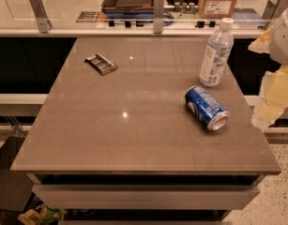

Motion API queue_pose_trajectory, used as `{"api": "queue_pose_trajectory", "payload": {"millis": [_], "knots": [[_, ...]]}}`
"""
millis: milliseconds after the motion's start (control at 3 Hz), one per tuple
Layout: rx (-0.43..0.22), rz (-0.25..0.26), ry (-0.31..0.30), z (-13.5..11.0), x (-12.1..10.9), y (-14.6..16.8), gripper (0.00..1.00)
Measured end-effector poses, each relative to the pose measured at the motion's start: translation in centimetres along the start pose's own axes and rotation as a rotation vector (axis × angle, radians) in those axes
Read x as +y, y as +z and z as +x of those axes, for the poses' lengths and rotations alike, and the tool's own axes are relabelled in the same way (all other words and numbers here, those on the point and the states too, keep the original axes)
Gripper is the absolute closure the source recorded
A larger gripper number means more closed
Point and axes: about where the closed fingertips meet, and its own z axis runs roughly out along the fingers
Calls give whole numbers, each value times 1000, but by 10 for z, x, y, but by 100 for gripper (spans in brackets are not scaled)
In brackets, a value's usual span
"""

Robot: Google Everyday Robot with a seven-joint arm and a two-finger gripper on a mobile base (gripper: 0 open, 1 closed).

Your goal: Place pepsi can upright

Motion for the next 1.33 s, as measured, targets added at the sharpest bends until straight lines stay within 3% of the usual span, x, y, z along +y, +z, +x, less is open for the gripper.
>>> {"api": "queue_pose_trajectory", "payload": {"millis": [333,667,1333], "knots": [[0,0,0,0,0,0,0],[27,-8,60,-2,-3,7,0],[98,-107,354,-11,-11,48,0]]}}
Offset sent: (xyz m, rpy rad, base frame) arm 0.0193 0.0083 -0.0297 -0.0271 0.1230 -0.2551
